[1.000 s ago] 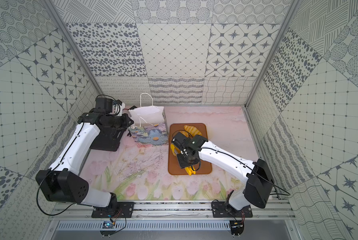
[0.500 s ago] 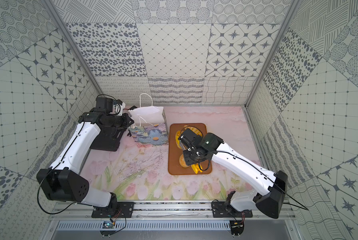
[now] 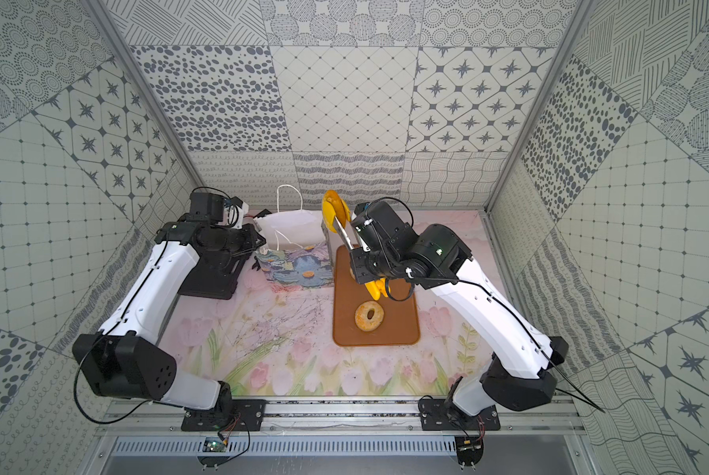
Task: Pack bread into a paper bag
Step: Pick up the fake bread from the plate, then place the fake bread in the paper bag.
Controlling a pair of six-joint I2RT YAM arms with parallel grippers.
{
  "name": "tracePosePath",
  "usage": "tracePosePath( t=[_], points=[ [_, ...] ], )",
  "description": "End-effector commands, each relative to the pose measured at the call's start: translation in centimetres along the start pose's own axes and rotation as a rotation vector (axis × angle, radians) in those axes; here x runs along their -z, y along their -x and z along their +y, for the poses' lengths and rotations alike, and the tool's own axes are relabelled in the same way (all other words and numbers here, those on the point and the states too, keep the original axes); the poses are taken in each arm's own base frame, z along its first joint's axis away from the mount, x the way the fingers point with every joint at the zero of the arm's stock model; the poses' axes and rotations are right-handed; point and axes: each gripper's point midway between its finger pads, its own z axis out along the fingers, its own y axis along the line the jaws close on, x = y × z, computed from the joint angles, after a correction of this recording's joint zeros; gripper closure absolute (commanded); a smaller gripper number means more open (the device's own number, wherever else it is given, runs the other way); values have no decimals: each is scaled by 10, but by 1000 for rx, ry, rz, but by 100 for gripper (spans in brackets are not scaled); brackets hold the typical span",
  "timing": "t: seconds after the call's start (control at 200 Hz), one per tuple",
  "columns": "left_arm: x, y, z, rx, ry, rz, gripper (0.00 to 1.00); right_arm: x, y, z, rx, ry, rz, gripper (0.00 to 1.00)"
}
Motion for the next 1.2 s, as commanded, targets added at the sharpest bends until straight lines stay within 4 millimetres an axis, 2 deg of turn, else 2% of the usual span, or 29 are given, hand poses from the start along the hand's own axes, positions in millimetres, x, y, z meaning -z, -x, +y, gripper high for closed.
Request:
tracePosePath(
  t=[0.0, 0.27, 0.52, 0.901, 1.051, 1.121, 1.196],
  points=[
    [4, 3, -3, -21, -6, -13, 83, -6, 20, 14, 60, 25, -37, 58],
    [-1, 1, -2, -15, -8, -2, 83, -32, 32, 41, 103, 75, -33, 58],
    [-3, 5, -4, -10, -17, -2, 83, -52, 29, 62, 145, 102, 12, 57],
    [-4, 10, -4, -13, -19, -9, 82, -59, 27, 63, 175, 80, 29, 54],
    [-4, 9, -4, -12, -19, -8, 82, -59, 29, 62, 174, 74, 24, 50],
    [-3, 9, -4, -14, -19, -8, 82, -58, 29, 61, 176, 72, 22, 44],
    [-3, 8, -4, -14, -19, -8, 82, -58, 28, 60, 177, 69, 23, 45]
  ],
)
